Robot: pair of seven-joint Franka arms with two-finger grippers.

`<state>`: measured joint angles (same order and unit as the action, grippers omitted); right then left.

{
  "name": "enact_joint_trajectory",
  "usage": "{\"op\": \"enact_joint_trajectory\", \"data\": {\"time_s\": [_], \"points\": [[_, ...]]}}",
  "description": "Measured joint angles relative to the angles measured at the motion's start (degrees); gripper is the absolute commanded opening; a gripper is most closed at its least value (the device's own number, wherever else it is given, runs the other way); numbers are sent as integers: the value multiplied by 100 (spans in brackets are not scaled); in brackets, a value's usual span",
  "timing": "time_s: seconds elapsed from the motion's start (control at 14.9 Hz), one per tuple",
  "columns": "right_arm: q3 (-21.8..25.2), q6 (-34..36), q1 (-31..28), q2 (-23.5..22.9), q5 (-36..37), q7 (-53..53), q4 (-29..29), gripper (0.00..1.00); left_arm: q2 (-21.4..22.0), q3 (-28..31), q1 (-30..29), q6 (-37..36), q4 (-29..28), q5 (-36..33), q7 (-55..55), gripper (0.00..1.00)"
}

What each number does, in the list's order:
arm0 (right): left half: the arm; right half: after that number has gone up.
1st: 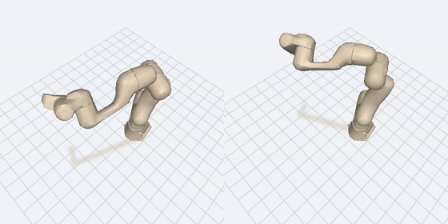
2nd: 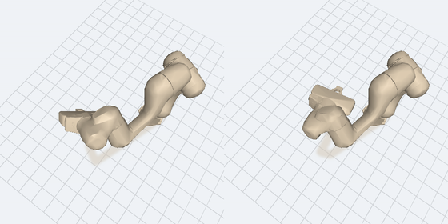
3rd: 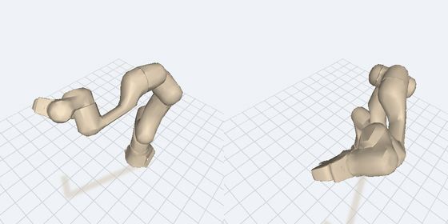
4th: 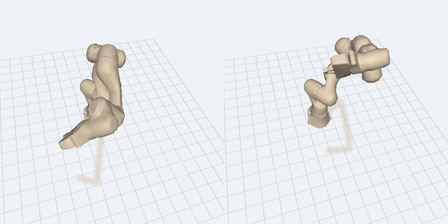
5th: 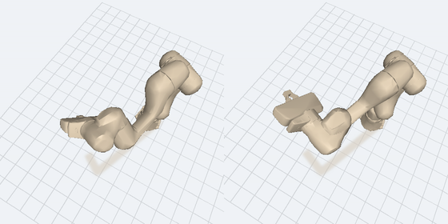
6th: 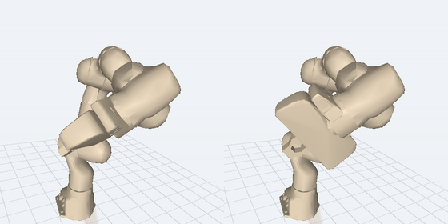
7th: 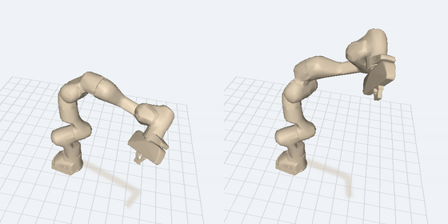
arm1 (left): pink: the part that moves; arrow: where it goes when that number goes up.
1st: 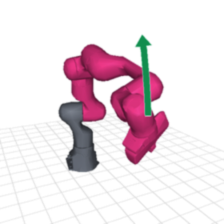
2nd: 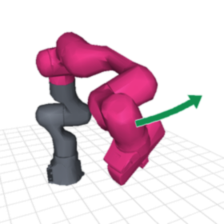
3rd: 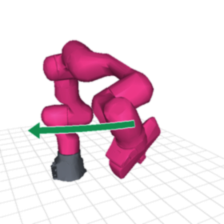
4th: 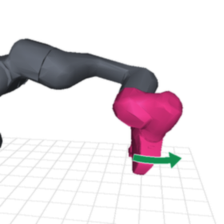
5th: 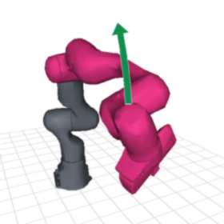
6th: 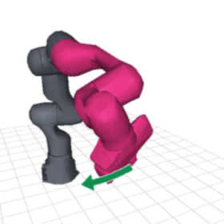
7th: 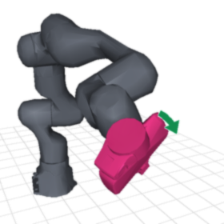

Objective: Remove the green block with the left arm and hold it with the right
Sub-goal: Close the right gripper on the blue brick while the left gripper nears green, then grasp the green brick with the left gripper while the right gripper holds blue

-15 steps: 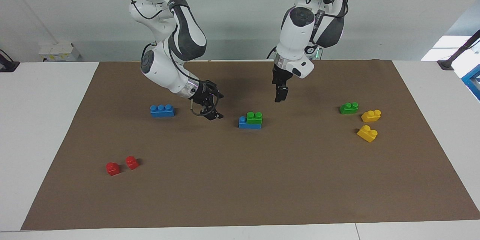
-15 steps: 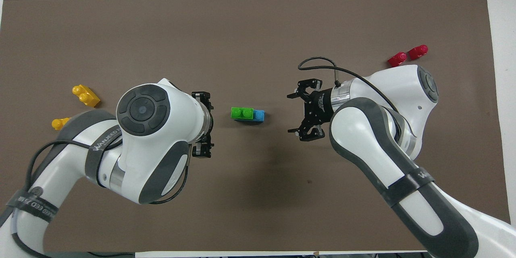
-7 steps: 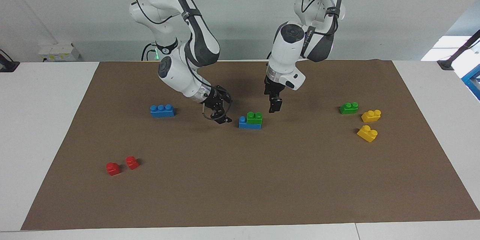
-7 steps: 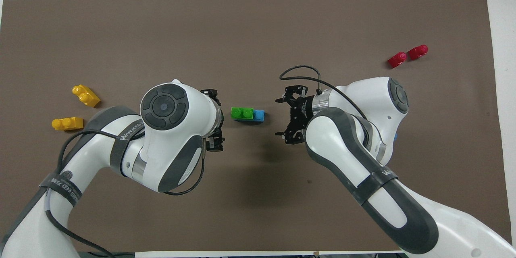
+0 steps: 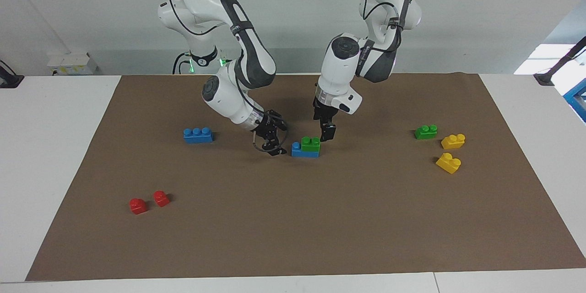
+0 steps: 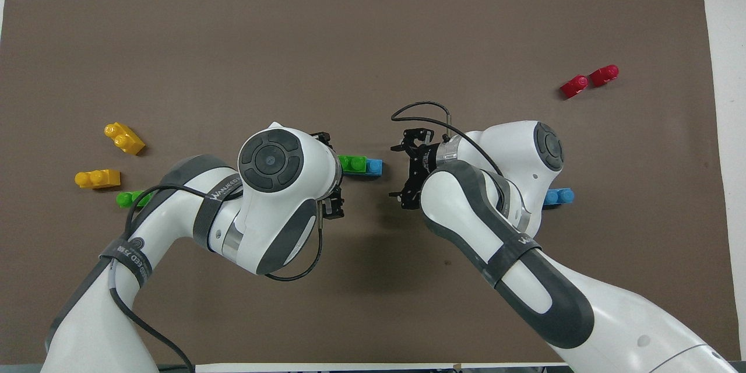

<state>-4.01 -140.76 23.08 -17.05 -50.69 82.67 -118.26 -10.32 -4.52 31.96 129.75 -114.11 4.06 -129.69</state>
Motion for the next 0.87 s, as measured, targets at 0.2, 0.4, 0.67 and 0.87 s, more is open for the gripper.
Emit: {"op": "enact_joint_trajectory", "data": {"time_s": [0.2, 0.4, 0.67, 0.87], "points": [[-1, -176, 121, -125, -135, 0, 89, 100, -232, 2, 38, 7, 224, 0, -133, 100], [1, -212, 137, -235, -184, 0, 215, 100, -503, 4, 151, 55, 369, 0, -197, 100], [0, -350, 137, -390, -184, -68, 300, 100, -609, 11, 205, 120, 407, 0, -210, 100], [-2, -425, 161, -513, -197, -134, 396, 100, -609, 12, 207, 121, 408, -3, -210, 100]]}}
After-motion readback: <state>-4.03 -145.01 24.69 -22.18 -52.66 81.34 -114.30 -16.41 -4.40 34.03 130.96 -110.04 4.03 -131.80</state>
